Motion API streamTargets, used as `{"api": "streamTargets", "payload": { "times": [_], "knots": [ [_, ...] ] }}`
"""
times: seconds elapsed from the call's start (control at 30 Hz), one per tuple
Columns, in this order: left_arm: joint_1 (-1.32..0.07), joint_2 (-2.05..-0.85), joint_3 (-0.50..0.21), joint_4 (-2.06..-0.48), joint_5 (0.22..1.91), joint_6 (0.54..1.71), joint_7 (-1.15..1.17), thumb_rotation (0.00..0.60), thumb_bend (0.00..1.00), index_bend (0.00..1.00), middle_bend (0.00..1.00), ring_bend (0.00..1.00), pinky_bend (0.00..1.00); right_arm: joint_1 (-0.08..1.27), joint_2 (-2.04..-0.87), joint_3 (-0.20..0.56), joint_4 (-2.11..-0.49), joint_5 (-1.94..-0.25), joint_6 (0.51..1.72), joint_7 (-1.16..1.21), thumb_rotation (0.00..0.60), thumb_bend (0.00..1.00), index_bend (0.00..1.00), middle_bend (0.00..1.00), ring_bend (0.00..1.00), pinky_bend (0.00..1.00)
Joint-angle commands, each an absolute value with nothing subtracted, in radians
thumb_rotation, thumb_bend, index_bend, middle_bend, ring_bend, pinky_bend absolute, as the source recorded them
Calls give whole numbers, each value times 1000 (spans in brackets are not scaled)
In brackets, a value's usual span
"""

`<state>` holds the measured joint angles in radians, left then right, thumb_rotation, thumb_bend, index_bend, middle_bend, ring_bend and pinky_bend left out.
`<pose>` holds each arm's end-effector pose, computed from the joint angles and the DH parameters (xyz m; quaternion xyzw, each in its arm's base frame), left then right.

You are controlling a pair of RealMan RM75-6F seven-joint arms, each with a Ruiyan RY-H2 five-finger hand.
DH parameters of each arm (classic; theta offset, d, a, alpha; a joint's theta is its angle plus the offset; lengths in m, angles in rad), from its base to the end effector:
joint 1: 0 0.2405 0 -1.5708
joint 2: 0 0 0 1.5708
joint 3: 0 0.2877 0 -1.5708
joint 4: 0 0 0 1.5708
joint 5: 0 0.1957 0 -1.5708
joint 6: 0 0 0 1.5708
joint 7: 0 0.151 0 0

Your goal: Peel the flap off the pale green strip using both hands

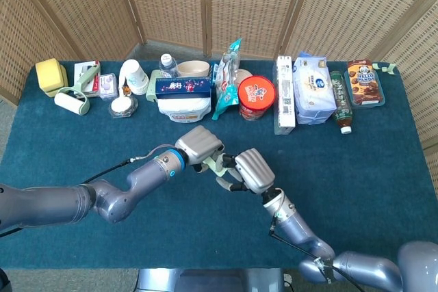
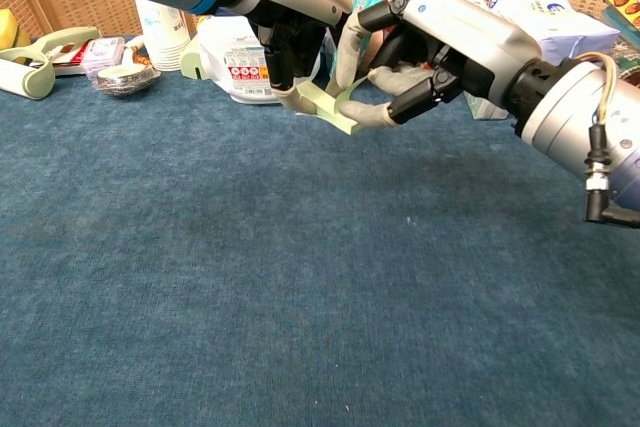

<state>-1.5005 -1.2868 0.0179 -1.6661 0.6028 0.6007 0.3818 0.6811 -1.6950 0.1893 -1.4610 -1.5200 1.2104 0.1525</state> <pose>0.0140 0.4075 0.0189 -0.8851 -0.2842 -0.2379 0.2815 -0.1111 -0.3282 -0.0134 0.6458 -0.4114 0.5952 0.2436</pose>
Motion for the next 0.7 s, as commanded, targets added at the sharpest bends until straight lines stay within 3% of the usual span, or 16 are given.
{"api": "streamTargets", "payload": {
  "times": [0.03, 0.7],
  "knots": [
    [-1501, -1284, 19, -1672, 606, 600, 384, 600, 375, 611, 1000, 1000, 1000, 682, -1695, 190, -1460, -1519, 1210, 153, 600, 329, 580, 1000, 992, 822],
    [-1503, -1280, 28, -1680, 606, 599, 385, 600, 375, 611, 1000, 1000, 1000, 682, -1693, 192, -1462, -1513, 1210, 147, 600, 385, 648, 1000, 999, 822]
  ]
}}
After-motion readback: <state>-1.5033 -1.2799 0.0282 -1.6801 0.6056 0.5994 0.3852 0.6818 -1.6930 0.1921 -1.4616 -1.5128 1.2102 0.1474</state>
